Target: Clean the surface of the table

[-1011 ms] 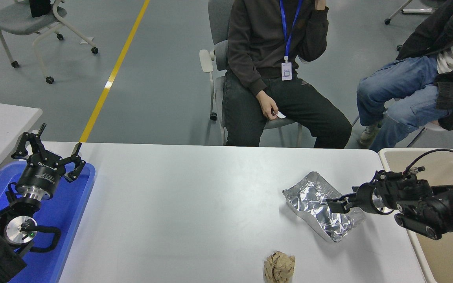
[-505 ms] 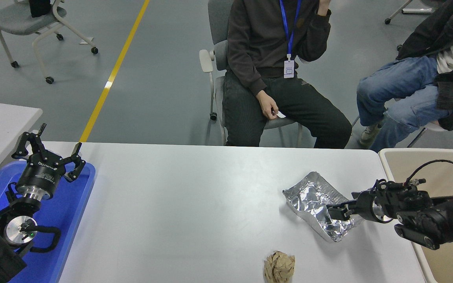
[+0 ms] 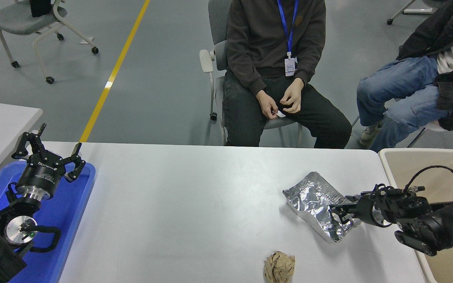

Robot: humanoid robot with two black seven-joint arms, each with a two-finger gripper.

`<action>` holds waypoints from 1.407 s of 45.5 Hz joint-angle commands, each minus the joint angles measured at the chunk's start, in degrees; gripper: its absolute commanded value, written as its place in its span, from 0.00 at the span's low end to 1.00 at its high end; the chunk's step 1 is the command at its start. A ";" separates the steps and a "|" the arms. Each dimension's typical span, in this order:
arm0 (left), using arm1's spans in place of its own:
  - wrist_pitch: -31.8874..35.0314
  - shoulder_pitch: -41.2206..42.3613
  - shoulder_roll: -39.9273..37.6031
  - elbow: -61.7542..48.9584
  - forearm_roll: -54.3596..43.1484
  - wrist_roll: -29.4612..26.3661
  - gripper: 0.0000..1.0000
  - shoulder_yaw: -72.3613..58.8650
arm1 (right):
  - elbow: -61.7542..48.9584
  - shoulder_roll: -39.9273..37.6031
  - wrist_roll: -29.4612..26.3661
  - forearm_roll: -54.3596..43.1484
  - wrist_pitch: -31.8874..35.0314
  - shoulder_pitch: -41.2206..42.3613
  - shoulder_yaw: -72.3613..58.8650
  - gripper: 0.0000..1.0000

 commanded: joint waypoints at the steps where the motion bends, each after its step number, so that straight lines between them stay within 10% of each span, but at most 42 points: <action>1: 0.00 0.00 0.00 0.00 0.00 -0.04 1.00 0.00 | -0.24 0.09 0.13 0.16 0.09 0.48 -1.06 0.00; 64: 0.00 0.00 0.00 0.00 0.00 0.05 1.00 0.00 | 38.08 -30.49 6.10 -1.95 8.88 30.10 -4.13 0.00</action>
